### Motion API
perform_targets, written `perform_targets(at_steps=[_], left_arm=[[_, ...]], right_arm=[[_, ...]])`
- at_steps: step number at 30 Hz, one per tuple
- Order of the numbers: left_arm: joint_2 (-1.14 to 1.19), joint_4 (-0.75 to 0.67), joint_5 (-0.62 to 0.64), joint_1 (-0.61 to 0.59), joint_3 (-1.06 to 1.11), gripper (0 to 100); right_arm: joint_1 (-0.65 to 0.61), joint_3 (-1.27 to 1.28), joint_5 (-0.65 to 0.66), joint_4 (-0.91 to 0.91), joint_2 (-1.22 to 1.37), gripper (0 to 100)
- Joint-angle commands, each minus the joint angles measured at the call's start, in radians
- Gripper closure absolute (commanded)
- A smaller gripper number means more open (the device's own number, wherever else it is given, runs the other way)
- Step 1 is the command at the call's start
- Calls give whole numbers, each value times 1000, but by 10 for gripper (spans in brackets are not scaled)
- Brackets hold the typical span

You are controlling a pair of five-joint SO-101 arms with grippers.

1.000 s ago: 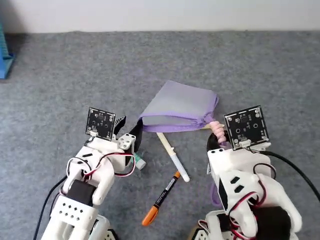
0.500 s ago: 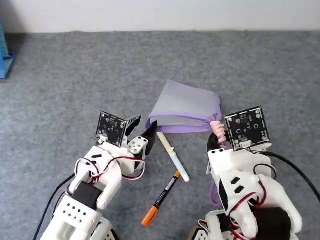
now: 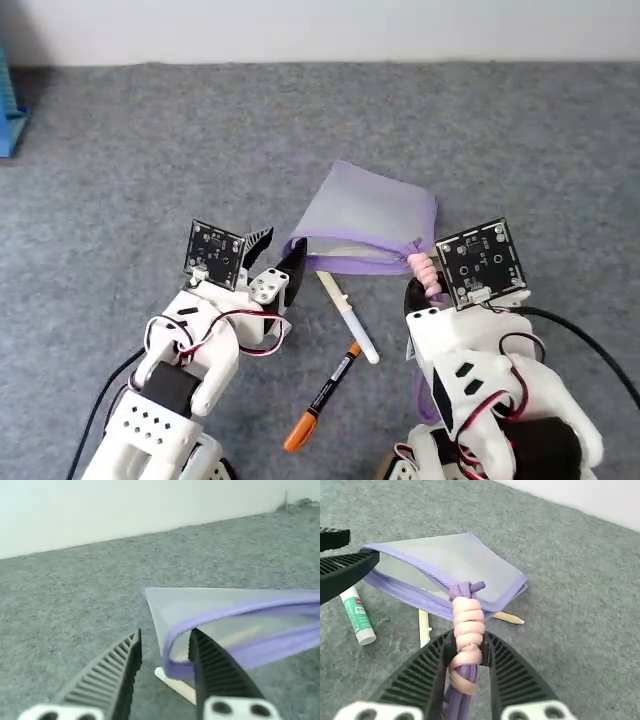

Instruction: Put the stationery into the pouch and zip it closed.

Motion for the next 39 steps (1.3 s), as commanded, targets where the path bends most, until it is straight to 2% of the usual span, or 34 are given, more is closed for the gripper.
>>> perform_targets(at_steps=[1,8,10,13,18,22,26,31,35,39], left_arm=[[80,-25,-2,-3,-15,845],[425,-155,-2,3,-168,848],[517,-152,-2,5,-251,884],[577,-129,-2,2,-337,987],[496,37,-2,29,-384,988],[341,199,-6,17,-386,988],[163,387,-5,-49,-386,988],[-12,568,-8,-193,-417,988],[-38,704,-5,-281,-503,988],[-38,798,-3,-319,-547,988]], right_arm=[[-7,-6,2,2,15,991],[-7,-9,8,8,7,991],[-7,-9,8,8,8,991],[-7,-8,8,7,7,991],[-5,-12,8,-5,5,991],[-5,-11,0,-104,15,991],[-8,32,-2,-239,16,991],[-13,104,-40,-344,21,991],[-61,100,-114,-380,104,991],[-133,63,-190,-429,214,987]])
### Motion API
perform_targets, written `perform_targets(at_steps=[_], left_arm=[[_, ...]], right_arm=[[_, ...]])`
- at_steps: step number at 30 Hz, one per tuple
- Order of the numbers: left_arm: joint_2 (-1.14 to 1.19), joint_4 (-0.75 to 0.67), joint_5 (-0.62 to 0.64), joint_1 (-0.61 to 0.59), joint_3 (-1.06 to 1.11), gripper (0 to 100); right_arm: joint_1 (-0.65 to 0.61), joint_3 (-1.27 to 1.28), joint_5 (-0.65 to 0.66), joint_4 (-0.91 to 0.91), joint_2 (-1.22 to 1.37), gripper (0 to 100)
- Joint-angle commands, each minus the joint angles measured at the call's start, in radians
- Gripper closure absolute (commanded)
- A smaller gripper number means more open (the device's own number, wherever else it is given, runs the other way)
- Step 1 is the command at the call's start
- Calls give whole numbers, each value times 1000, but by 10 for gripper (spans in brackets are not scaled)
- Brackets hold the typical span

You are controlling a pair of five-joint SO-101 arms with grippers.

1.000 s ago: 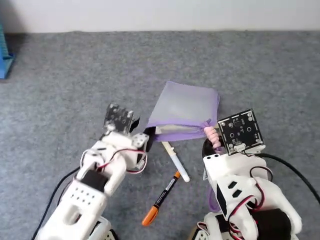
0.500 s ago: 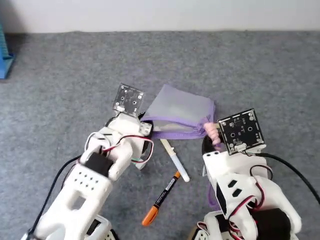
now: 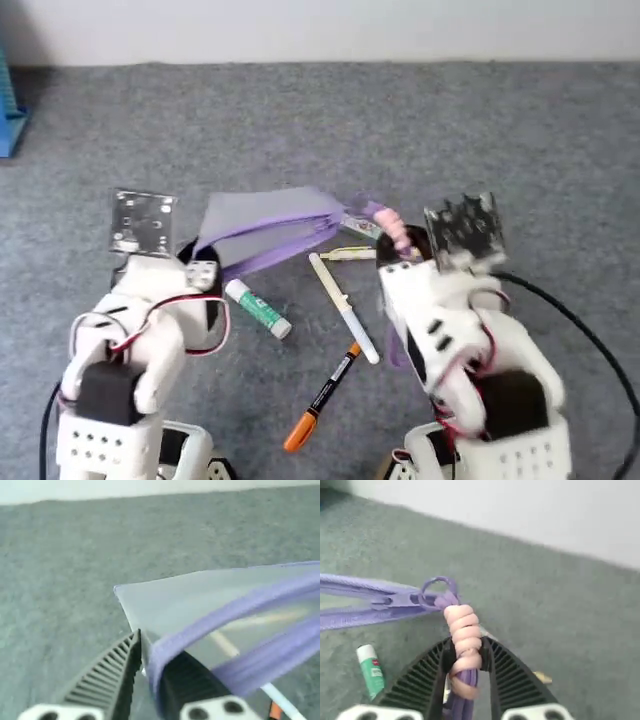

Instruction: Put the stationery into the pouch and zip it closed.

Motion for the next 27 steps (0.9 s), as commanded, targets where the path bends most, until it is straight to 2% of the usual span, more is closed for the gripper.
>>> perform_targets(at_steps=[1,4,7,10,14,19,27], left_arm=[[-26,61,-8,-40,-74,988],[-26,87,-8,-40,-70,988],[-26,92,-8,-49,-71,988],[-26,86,-6,-106,-71,988],[-26,109,17,-173,-71,988],[-26,173,101,-175,-73,987],[-26,207,158,-181,-77,987]], right_arm=[[-53,-72,-66,-45,93,986],[-111,-124,-83,-39,186,950],[-133,-164,-110,-35,251,842],[-131,-232,-143,47,300,768],[-125,-331,-170,214,321,768],[-124,-370,-170,348,328,768],[-45,-330,-164,331,412,768]])
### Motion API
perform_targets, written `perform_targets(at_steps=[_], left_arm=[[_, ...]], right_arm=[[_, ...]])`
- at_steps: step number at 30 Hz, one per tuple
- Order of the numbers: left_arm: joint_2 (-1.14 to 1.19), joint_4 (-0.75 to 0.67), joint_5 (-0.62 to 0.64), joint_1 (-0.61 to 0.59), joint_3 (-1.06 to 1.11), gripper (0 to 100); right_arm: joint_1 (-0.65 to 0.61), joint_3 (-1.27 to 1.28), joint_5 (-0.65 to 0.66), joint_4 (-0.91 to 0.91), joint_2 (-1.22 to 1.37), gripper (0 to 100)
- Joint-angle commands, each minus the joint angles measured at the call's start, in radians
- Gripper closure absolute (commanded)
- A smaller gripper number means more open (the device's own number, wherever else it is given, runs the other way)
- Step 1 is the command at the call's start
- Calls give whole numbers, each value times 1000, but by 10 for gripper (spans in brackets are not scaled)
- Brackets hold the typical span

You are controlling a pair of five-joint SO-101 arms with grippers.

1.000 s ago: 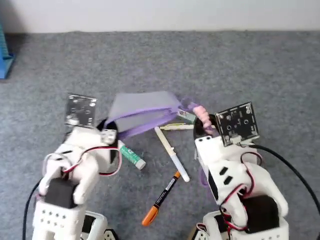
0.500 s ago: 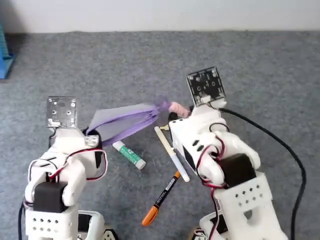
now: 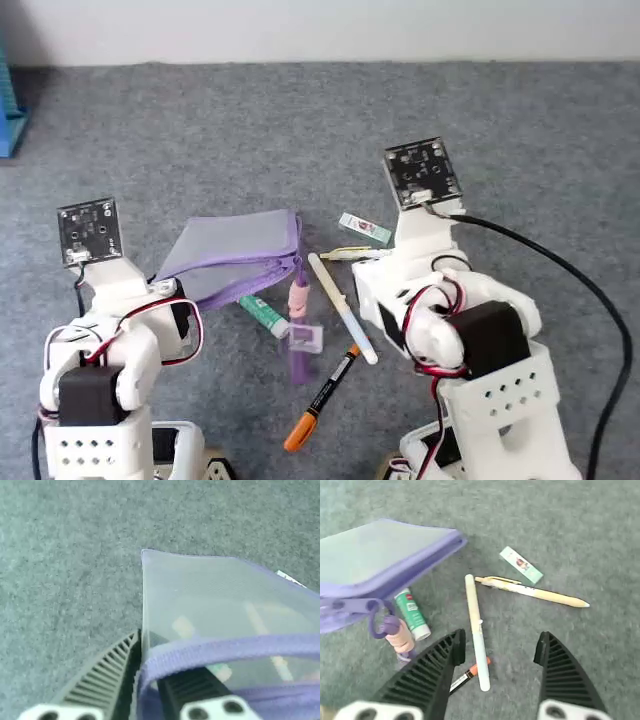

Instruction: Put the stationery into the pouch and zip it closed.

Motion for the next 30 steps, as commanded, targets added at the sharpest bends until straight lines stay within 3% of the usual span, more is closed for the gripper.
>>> perform_targets(at_steps=[1,7,20,30], left_arm=[[-20,6,21,-6,-61,987],[-18,15,20,-5,-53,987],[-18,78,18,-8,-54,987],[-20,83,20,-8,-59,987]], right_arm=[[59,-15,-3,-33,111,768],[97,-115,80,-81,412,768],[102,-612,324,-71,1082,768],[150,-962,523,-10,1460,768]])
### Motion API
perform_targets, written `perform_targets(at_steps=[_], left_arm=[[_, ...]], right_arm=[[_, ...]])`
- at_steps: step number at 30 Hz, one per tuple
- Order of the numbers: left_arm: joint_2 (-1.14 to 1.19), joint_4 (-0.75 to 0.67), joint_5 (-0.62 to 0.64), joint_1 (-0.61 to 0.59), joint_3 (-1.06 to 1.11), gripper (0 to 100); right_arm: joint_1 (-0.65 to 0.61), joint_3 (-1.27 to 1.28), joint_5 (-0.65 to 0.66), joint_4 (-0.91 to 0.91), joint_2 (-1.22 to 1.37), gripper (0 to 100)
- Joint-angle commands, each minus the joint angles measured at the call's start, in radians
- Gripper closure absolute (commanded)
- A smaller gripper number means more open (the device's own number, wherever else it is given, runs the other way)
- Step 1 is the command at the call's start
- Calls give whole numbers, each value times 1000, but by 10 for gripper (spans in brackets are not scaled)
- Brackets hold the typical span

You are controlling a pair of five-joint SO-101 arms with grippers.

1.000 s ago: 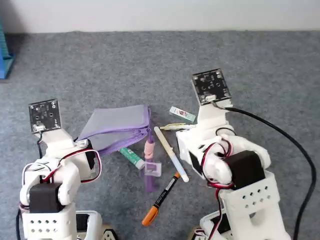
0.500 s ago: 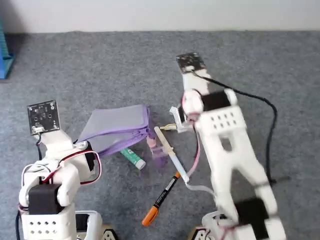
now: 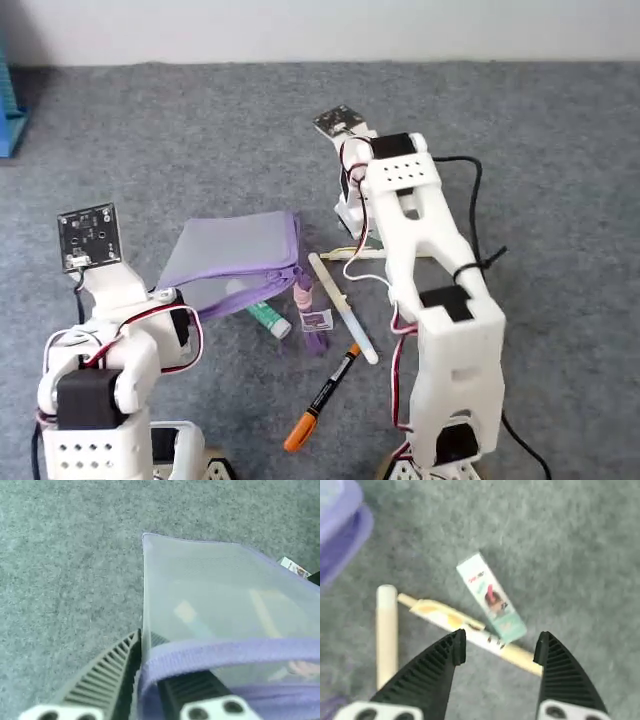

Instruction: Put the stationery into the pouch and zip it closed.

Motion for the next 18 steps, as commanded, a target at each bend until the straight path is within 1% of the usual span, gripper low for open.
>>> perform_targets(at_steps=[1,7,14,16,18], left_arm=[[-12,6,12,-8,-54,987],[-12,5,12,-8,-54,987],[-12,3,12,-8,-51,987],[-12,3,12,-8,-54,987],[-12,3,12,-6,-56,987]], right_arm=[[15,-158,64,28,76,768],[5,-338,147,27,223,768],[2,-457,230,28,360,769],[-2,-466,253,28,377,800],[-10,-465,275,30,386,882]])
